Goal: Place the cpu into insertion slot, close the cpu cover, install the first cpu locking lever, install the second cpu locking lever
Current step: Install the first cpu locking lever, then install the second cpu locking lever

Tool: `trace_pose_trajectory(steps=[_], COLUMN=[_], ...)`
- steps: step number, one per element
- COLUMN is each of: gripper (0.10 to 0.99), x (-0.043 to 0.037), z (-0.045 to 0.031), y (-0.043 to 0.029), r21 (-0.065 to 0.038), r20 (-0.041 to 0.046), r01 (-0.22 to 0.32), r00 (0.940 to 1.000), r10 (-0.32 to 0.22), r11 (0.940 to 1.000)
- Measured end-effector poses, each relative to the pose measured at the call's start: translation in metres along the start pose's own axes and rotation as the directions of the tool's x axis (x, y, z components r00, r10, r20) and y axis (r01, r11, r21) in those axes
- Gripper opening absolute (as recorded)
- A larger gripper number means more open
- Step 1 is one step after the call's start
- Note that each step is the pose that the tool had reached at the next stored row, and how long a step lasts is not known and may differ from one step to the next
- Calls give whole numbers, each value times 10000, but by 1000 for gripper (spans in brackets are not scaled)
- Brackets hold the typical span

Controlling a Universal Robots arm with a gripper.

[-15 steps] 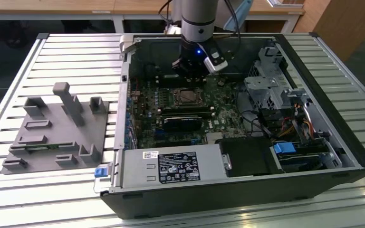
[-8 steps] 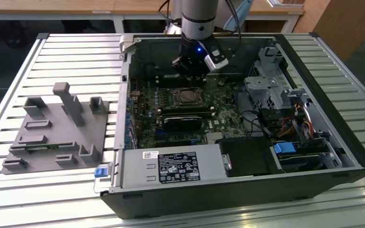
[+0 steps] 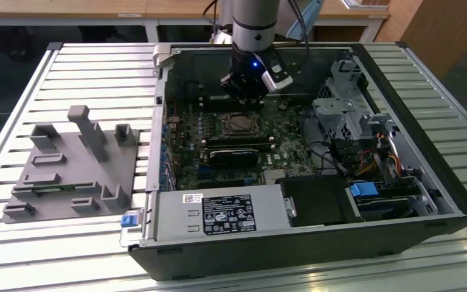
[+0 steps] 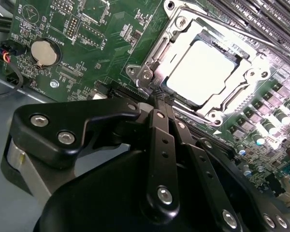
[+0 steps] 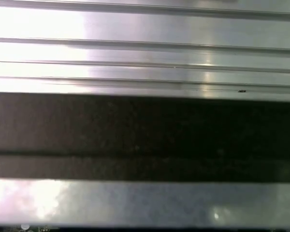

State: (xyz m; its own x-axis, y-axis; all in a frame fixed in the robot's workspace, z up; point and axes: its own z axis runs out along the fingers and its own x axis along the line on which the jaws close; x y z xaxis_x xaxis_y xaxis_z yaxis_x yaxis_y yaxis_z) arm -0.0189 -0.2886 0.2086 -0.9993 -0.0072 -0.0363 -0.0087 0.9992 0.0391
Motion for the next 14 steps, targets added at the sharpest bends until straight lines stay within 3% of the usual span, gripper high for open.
trace_pose_trajectory(steps=[14], gripper=[110], x=[-6], z=[-1], y=[-27], r21=[1], r20=[0], r01=[1], r00=[10000], r10=[-1], r11=[10000])
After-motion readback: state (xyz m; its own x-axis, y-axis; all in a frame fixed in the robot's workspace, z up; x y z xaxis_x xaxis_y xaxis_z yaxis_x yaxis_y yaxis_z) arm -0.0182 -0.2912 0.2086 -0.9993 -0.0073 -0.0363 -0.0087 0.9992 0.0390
